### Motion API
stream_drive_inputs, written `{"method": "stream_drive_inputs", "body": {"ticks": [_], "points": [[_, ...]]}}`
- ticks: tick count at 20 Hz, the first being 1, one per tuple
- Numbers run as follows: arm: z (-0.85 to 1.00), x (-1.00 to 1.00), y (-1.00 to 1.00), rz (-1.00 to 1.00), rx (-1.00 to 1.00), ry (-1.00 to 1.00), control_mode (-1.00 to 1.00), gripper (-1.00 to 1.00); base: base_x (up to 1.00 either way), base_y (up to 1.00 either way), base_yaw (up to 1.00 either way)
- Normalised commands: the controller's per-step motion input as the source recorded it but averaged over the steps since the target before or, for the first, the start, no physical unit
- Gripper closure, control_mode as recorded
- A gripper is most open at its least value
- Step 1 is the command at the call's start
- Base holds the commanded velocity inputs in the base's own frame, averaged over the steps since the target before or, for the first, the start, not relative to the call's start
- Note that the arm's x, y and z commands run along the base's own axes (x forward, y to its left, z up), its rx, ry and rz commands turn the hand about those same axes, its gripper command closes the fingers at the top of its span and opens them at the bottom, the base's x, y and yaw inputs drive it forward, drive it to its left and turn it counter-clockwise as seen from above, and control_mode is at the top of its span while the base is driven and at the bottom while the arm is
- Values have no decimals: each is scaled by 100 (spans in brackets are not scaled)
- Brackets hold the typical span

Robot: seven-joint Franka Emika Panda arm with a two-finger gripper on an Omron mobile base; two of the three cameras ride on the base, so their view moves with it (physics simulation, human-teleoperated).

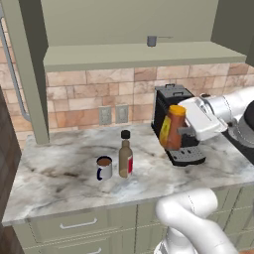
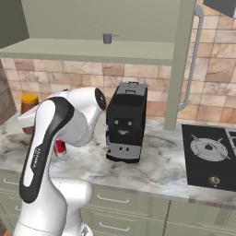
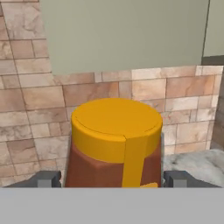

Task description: Pick the syrup bottle and honey bottle from the cabinet and place them next to the mug.

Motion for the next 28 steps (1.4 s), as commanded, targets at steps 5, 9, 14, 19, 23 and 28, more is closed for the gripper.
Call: {"method": "stream_drive_inputs", "body": {"ticks": [5, 9, 14, 19, 23, 28], "points": [[-33, -62, -10, 14, -1, 0, -100, 100, 0, 0, 0], [-26, -72, -9, 0, 0, 0, -100, 100, 0, 0, 0], [-26, -44, 0, 0, 0, 0, -100, 100, 0, 0, 0], [-37, 3, 0, 0, 0, 0, -100, 100, 0, 0, 0], [-47, 19, 0, 0, -1, 0, -100, 100, 0, 0, 0], [-59, 16, 0, -2, -3, 0, -100, 100, 0, 0, 0]]}}
